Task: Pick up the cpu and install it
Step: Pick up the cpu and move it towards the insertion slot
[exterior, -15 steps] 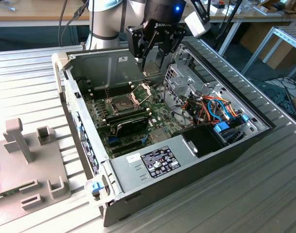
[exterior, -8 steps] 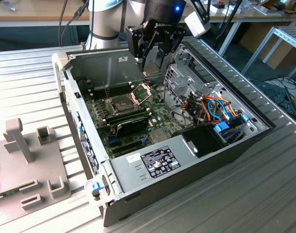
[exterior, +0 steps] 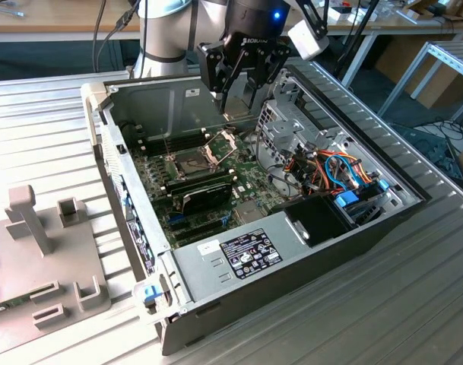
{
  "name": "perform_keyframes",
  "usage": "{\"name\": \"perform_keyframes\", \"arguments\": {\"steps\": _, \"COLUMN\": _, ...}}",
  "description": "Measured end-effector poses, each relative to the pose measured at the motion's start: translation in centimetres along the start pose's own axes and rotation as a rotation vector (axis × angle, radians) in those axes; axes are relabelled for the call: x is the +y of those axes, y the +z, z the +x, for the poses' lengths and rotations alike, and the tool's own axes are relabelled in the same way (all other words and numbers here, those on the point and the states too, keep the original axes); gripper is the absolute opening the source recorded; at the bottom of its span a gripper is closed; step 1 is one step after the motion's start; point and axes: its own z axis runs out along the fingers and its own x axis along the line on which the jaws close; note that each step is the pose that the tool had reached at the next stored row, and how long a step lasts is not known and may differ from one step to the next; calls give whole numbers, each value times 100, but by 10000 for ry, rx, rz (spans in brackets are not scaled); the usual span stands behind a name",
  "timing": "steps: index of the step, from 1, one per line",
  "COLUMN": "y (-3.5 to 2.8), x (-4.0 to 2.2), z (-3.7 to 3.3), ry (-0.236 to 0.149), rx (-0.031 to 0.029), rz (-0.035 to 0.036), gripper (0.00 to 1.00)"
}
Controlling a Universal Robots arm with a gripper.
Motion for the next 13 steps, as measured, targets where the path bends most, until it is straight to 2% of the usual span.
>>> {"name": "perform_keyframes", "arguments": {"steps": 2, "y": 36, "x": 1, "z": -1, "ry": 0, "rx": 0, "rz": 1, "gripper": 55}}
{"name": "perform_keyframes", "arguments": {"steps": 13, "y": 44, "x": 1, "z": -1, "ry": -1, "rx": 1, "rz": 1, "gripper": 55}}
